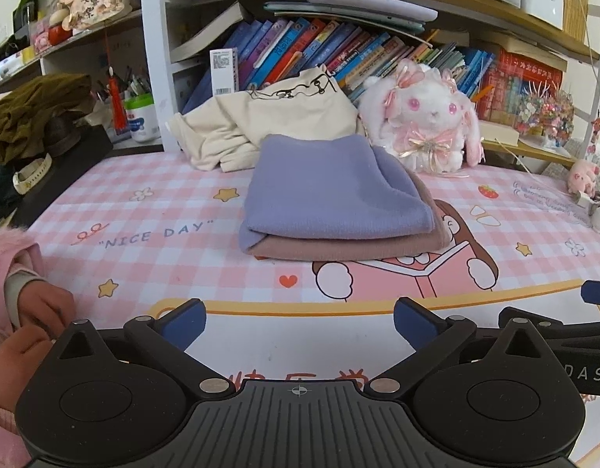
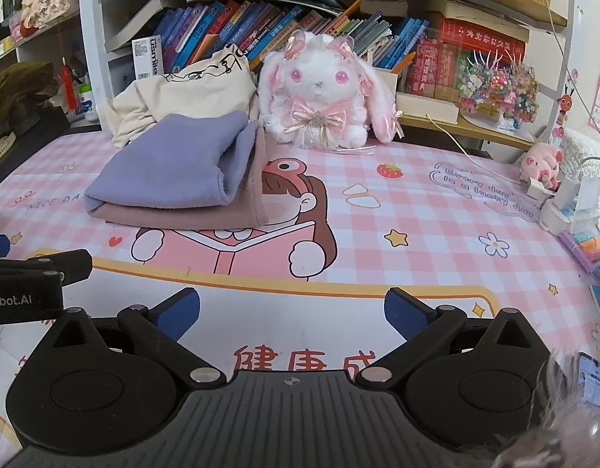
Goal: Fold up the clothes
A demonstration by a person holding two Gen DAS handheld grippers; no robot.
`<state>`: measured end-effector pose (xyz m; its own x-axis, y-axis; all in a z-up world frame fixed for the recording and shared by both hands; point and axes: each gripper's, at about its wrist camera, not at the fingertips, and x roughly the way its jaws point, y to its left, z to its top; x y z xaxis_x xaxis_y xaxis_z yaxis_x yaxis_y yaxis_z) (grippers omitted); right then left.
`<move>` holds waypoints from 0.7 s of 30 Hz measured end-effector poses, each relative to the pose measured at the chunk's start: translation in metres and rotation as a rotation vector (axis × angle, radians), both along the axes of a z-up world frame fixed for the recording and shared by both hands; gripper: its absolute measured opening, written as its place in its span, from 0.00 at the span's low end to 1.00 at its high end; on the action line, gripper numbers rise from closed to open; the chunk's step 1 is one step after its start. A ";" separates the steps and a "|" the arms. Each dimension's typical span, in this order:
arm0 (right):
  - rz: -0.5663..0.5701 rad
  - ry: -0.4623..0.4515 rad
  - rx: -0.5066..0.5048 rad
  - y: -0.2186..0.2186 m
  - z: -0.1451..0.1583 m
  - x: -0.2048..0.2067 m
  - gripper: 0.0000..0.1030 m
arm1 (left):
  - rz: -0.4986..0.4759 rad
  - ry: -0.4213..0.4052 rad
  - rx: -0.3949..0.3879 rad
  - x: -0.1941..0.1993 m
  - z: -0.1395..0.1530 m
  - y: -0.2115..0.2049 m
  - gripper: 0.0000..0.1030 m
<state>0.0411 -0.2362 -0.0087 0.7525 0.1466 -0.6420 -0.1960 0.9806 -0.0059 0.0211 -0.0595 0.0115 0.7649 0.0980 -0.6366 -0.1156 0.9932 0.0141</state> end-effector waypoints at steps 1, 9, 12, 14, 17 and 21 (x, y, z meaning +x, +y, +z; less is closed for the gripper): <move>0.001 0.000 0.000 0.000 0.000 0.000 0.99 | 0.000 0.000 -0.002 0.000 0.000 0.001 1.00; -0.005 0.003 -0.001 0.000 -0.001 -0.001 1.00 | -0.009 -0.002 -0.006 -0.001 0.001 0.001 1.00; -0.010 0.004 0.000 -0.001 -0.001 -0.001 1.00 | -0.013 -0.002 -0.005 -0.001 0.002 0.001 1.00; -0.013 0.004 0.000 -0.001 -0.002 -0.002 1.00 | -0.014 -0.002 -0.004 -0.001 0.002 0.001 1.00; -0.010 -0.001 -0.010 -0.001 -0.001 -0.003 1.00 | -0.015 -0.001 -0.003 0.000 0.002 0.000 1.00; -0.001 -0.009 -0.019 0.001 0.000 -0.004 1.00 | -0.014 -0.011 -0.004 0.000 0.002 0.000 1.00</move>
<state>0.0375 -0.2357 -0.0086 0.7583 0.1341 -0.6380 -0.1952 0.9804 -0.0259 0.0206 -0.0592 0.0138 0.7731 0.0842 -0.6287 -0.1014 0.9948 0.0084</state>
